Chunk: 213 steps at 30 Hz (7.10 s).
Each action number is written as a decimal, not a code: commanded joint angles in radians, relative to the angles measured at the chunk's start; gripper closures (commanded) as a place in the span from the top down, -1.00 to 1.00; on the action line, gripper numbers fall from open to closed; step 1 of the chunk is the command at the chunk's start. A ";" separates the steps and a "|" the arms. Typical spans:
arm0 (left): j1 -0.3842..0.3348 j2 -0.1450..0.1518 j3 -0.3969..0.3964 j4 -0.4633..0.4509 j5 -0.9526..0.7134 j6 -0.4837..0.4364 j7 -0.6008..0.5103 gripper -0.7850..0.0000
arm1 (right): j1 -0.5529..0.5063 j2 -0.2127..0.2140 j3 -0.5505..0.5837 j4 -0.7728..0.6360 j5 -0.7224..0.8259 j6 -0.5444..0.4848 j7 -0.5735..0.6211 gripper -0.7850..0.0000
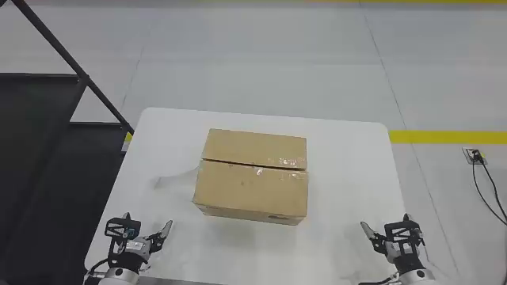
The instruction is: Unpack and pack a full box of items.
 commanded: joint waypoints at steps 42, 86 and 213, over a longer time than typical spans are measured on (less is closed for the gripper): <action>-0.125 -0.002 -0.057 0.086 -0.339 -0.326 0.186 1.00 | 0.158 -0.003 -0.107 -0.197 0.236 -0.334 0.233 1.00; -0.343 -0.024 0.037 0.182 -0.557 -0.449 0.124 1.00 | 0.573 0.062 -0.188 0.112 1.518 -0.722 1.098 1.00; -0.209 0.061 0.054 0.126 -0.214 -0.739 0.020 1.00 | 1.429 -0.271 -0.838 1.287 1.562 -0.441 0.246 1.00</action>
